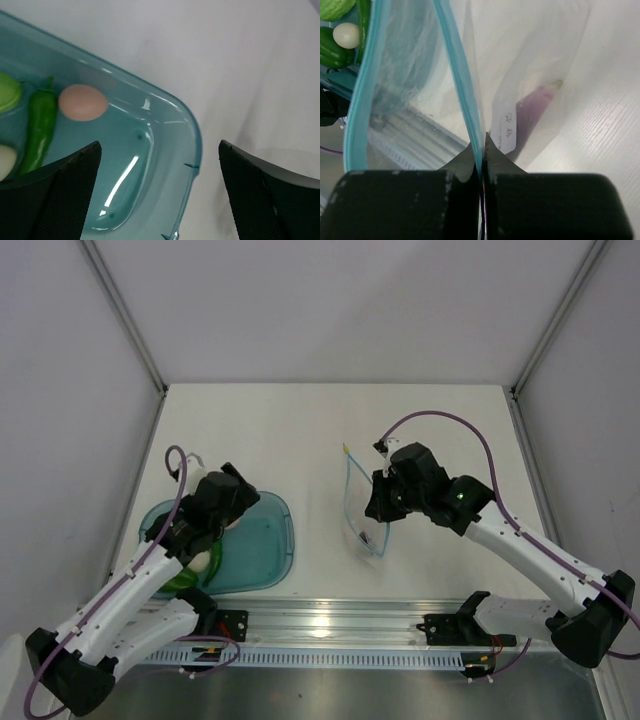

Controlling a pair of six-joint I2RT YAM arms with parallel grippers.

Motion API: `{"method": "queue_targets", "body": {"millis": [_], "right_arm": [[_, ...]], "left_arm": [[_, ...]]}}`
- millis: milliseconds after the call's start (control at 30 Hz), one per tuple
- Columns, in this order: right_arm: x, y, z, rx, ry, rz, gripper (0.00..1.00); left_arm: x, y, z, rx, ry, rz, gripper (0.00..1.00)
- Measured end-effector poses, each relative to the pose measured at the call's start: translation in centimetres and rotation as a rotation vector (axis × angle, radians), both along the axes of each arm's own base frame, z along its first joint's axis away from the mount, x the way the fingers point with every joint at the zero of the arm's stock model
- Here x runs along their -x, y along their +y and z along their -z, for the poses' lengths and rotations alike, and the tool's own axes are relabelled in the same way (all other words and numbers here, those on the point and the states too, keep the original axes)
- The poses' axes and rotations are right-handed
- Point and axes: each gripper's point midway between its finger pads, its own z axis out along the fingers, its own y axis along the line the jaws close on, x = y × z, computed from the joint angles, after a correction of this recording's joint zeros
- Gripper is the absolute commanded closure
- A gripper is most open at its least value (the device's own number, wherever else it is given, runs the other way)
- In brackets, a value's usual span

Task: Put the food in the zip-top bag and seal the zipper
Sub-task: Place the fake vegetable in the zipper food storage bag, then pick up the fake vegetable from the bin.

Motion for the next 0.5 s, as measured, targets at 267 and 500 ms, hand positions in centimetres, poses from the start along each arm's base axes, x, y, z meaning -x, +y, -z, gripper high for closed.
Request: {"method": "queue_targets", "body": {"millis": [267, 500], "right_arm": [[0.2, -0.4, 0.9, 0.019, 0.013, 0.000, 1.00], [0.2, -0.5, 0.7, 0.013, 0.004, -0.003, 1.00]], "left_arm": [[1.1, 4.0, 4.7, 0.041, 0.231, -0.240, 0.01], [2.6, 4.5, 9.1, 0.089, 0.453, -0.411, 0.03]]}}
